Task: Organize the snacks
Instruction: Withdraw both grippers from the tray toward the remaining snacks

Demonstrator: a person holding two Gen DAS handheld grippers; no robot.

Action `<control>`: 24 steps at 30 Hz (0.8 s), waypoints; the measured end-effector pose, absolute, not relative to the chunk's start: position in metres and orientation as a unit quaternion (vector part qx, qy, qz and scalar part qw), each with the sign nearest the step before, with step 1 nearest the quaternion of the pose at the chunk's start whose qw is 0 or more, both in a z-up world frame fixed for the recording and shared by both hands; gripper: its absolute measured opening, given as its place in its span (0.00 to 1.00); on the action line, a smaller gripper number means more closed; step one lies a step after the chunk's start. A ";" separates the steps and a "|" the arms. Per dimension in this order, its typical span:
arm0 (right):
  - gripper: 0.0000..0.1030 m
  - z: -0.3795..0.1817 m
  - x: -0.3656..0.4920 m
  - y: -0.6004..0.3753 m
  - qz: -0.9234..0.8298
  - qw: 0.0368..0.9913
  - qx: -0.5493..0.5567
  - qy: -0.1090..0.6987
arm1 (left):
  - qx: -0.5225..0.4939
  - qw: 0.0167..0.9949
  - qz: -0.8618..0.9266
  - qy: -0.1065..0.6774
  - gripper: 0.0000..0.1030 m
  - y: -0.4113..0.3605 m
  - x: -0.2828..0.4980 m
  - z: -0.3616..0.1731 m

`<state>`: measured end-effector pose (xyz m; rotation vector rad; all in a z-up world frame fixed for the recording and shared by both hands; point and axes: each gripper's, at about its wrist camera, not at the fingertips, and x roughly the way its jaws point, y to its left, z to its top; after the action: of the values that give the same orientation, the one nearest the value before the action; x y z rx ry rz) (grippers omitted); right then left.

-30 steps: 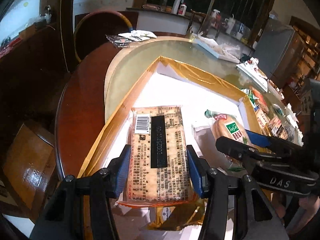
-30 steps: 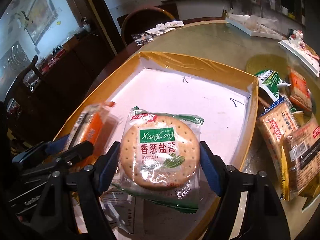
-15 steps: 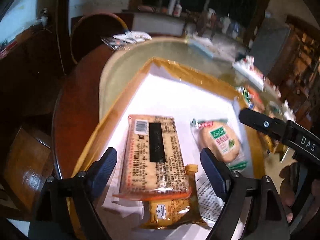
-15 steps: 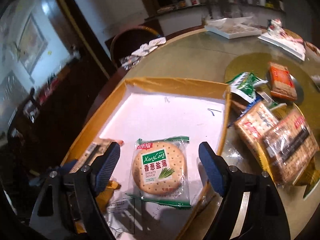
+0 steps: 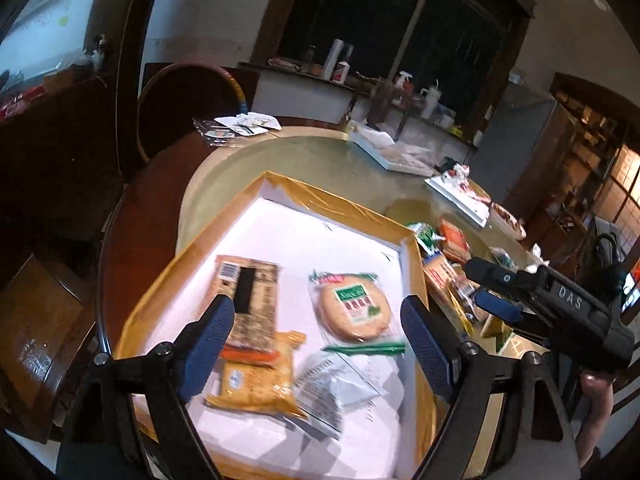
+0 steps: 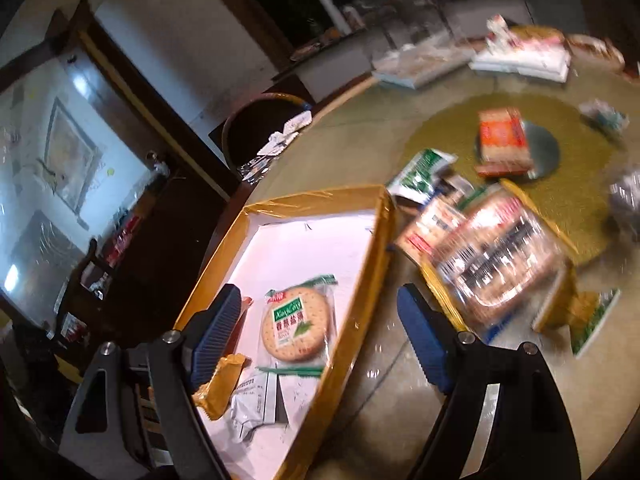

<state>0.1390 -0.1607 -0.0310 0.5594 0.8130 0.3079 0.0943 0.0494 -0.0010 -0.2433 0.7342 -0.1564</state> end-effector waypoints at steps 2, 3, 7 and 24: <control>0.79 -0.034 0.137 -0.171 0.144 0.860 0.286 0.396 | -0.116 0.923 -0.081 0.359 0.83 0.043 0.093 0.001; 0.79 -0.035 0.135 -0.175 0.141 0.859 0.292 0.397 | -0.114 0.923 -0.082 0.359 0.83 0.040 0.092 0.002; 0.78 -0.037 0.125 -0.189 0.138 0.854 0.309 0.396 | -0.104 0.924 -0.085 0.358 0.83 0.028 0.084 0.007; 0.77 -0.061 0.113 -0.231 0.085 0.847 0.304 0.428 | -0.104 0.913 -0.121 0.376 0.83 -0.004 0.081 0.002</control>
<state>0.1131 -0.2307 -0.0608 0.6407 0.9022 0.1787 0.0815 -0.0038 0.0016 -0.2149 0.7747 -0.2503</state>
